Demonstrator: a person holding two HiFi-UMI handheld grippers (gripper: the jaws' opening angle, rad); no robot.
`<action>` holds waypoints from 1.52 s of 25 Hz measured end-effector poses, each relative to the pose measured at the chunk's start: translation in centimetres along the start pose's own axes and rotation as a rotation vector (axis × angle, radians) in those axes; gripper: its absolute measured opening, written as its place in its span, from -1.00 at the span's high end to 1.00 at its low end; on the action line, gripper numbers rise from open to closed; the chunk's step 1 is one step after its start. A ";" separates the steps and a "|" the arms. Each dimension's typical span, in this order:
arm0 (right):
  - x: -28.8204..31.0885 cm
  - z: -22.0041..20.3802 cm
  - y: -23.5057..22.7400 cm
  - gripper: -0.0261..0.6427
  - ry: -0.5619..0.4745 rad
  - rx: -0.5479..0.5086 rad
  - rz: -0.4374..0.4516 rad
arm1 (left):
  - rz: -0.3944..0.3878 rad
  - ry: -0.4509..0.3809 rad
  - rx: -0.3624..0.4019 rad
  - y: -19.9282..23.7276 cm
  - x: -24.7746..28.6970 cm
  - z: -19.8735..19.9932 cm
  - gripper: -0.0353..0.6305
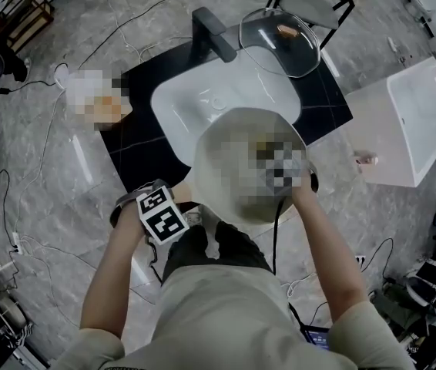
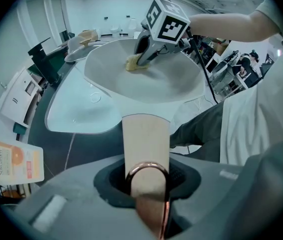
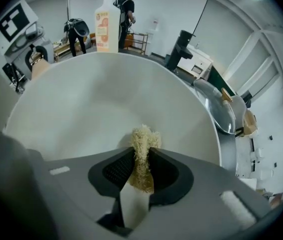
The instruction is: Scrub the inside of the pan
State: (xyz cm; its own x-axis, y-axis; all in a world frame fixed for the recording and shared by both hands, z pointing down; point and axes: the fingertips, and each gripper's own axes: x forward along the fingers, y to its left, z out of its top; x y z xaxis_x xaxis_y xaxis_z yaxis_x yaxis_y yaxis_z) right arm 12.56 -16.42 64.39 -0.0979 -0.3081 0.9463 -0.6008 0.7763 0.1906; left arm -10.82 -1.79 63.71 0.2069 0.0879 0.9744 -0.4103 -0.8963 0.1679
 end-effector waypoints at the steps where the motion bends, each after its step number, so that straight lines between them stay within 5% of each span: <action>1: -0.3 -0.8 0.5 0.63 0.042 -0.030 0.014 | 0.000 0.000 0.000 0.0 0.0 0.0 0.54; 9: -3.2 -5.0 8.1 0.64 0.224 -0.178 0.258 | 0.006 -0.004 -0.006 0.1 0.0 0.0 0.51; 14: -3.9 -3.7 13.9 0.64 0.171 -0.217 0.405 | 0.018 -0.006 -0.002 0.3 -0.1 0.1 0.49; 20: -2.8 0.6 15.4 0.63 0.039 -0.169 0.428 | 0.017 -0.007 -0.008 0.4 -0.1 0.1 0.48; 30: -1.3 5.0 12.1 0.62 -0.149 -0.012 0.315 | 0.048 -0.027 -0.022 0.6 -0.2 0.2 0.42; 38: -0.6 4.0 6.3 0.63 -0.118 0.021 0.100 | 0.053 -0.064 -0.044 0.5 -0.8 0.4 0.15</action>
State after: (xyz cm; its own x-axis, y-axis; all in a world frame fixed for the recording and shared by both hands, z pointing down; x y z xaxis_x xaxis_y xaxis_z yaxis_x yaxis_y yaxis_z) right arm 5.61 -13.53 64.02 -0.2494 -0.2934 0.9229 -0.6002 0.7948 0.0905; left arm -10.79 -2.48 62.96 0.2395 0.0112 0.9708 -0.4605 -0.8790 0.1237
